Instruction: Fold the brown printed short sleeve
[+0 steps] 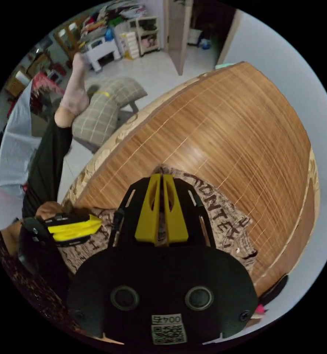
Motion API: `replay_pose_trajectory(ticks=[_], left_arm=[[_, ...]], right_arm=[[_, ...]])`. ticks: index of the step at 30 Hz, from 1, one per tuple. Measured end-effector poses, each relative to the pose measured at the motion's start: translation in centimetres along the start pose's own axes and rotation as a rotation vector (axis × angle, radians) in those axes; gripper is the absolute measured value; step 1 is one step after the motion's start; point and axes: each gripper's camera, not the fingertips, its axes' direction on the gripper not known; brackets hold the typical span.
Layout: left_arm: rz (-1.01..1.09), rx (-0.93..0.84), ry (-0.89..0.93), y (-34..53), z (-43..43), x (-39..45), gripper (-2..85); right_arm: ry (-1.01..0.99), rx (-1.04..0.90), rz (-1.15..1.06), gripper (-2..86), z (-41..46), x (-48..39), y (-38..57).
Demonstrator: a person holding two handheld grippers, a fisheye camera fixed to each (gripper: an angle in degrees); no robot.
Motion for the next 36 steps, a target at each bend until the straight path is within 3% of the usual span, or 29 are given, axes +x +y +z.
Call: replay_pose_trajectory(ticks=[5,12,16,25,29,32,36], left_arm=[[-0.157,0.006,0.032,1.5,-0.8,-4.1,0.8],[-0.224,-0.091,0.116,2.8,2.0,-6.6,0.7],[-0.204,-0.079,0.141,3.5,1.8,-7.7,0.8],[-0.324,0.043,0.198,5.6,-0.6,-11.7,0.8],[-0.275,0.065,0.142,4.3,-0.8,-10.2,0.7],[-0.253,0.097,0.089,3.6,-1.0,-9.4,0.6],[-0.216,0.090,0.084,2.2,0.1,-9.0,0.4]], right_arm=[[-0.288,0.277,0.264,-0.1,-1.9,5.4,1.2],[-0.385,0.220,0.363,6.3,4.2,5.0,-0.2],[-0.437,0.349,0.400,8.4,3.7,5.3,2.2],[-0.249,0.558,0.408,13.7,-1.8,6.4,14.8],[-0.285,0.655,0.464,12.3,-2.2,6.9,19.7],[-0.348,0.615,0.437,10.3,-1.9,6.3,20.2],[-0.279,0.554,0.391,9.9,-0.8,3.7,20.0]])
